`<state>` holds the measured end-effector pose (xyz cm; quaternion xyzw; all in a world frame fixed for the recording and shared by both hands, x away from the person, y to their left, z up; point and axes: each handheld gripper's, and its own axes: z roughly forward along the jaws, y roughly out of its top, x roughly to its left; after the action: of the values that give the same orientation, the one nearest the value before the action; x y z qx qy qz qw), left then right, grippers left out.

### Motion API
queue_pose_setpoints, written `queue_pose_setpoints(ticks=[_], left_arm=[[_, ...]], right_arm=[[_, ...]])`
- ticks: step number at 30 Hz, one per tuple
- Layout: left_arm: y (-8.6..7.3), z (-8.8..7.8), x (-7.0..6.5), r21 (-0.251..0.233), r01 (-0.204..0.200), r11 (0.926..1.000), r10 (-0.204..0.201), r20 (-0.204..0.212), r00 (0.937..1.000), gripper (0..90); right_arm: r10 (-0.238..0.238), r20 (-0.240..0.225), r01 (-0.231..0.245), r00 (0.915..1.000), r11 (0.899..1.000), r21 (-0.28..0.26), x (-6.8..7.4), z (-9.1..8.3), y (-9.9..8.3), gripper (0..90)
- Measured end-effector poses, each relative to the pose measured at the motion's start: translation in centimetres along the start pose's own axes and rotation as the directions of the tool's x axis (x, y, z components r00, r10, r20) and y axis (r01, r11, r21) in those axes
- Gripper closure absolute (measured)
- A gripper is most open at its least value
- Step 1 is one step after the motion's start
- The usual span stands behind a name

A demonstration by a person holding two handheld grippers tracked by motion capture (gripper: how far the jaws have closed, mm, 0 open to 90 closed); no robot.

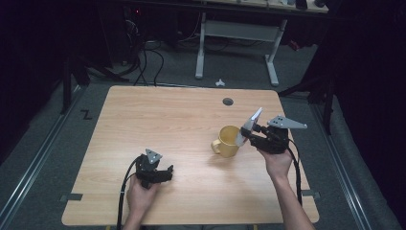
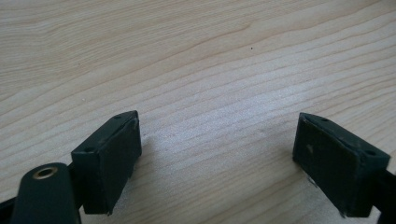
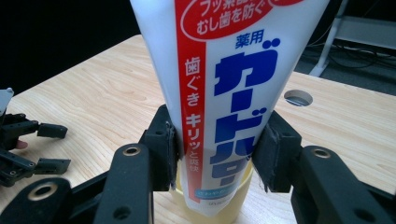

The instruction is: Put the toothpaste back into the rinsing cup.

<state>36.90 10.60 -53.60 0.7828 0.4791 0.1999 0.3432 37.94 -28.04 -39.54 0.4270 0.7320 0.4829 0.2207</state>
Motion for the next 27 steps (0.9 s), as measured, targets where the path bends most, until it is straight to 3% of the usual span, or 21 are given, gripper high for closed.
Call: queue_pose_setpoints(ticks=[11, 27], left_arm=[[0.0, 0.0, 0.0, 0.000, 0.000, 1.0000, 0.000, 0.000, 1.0000, 15.7], [0.0, 0.0, 0.0, 0.000, -0.001, 1.0000, 0.001, 0.000, 1.0000, 15.7]], right_arm=[[-0.002, -0.009, 0.002, 1.0000, 1.000, 0.000, 0.2, 1.1, 0.5, 55.3], [-0.011, -0.016, 0.011, 0.9998, 1.000, -0.001, 0.5, 1.3, 0.5, 55.1]])
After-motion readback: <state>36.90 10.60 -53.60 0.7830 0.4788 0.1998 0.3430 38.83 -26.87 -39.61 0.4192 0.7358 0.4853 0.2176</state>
